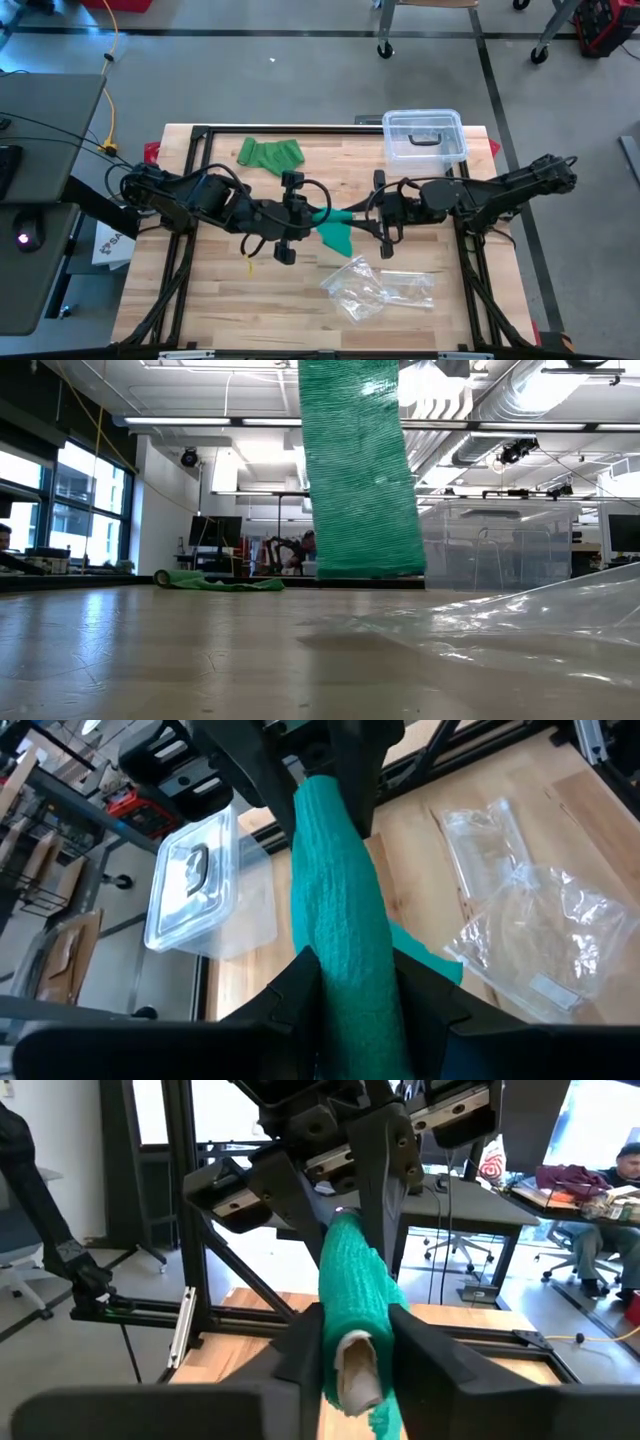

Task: Roll bandage
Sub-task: Roll the blue bandage

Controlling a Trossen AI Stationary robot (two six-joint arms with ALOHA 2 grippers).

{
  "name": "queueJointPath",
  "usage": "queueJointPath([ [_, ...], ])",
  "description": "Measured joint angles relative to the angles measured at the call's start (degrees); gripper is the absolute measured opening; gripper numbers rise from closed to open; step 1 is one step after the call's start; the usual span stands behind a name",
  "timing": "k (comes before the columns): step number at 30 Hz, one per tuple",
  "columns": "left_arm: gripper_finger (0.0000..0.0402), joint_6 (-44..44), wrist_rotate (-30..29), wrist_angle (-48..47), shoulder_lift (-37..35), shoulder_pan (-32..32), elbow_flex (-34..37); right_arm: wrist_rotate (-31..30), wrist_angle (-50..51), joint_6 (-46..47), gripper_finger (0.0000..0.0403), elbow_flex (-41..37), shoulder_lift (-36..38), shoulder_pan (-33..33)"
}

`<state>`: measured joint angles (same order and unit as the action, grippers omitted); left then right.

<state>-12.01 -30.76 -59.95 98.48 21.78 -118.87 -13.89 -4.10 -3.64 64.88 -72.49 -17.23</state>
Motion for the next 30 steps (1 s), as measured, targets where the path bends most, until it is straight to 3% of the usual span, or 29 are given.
queueJointPath([
  [7,0.0134,3.8,1.0,-2.2,-1.0,0.0,0.0,-0.1,0.1,-1.2,0.0045,0.0,0.0,0.0],
  [13,0.0183,16.2,3.1,-10.8,-4.3,0.9,0.2,-0.2,0.0,-1.3,0.0039,0.0,0.0,0.0],
  [16,0.0186,19.7,1.0,-8.5,-6.3,3.4,4.8,-0.2,0.0,-1.3,0.0038,0.0,0.0,0.0],
  [20,0.0173,18.2,-0.4,4.1,-11.0,7.3,15.9,-0.2,0.0,-1.3,0.0038,0.0,0.3,0.0],
  [24,0.0155,9.0,-5.8,24.1,-18.0,9.6,30.5,2.5,0.1,-0.8,0.0037,0.0,1.1,-0.2],
  [30,0.0138,-8.6,-2.8,57.3,-22.4,9.5,48.2,11.6,1.7,0.8,0.0037,0.0,4.3,-0.3],
])
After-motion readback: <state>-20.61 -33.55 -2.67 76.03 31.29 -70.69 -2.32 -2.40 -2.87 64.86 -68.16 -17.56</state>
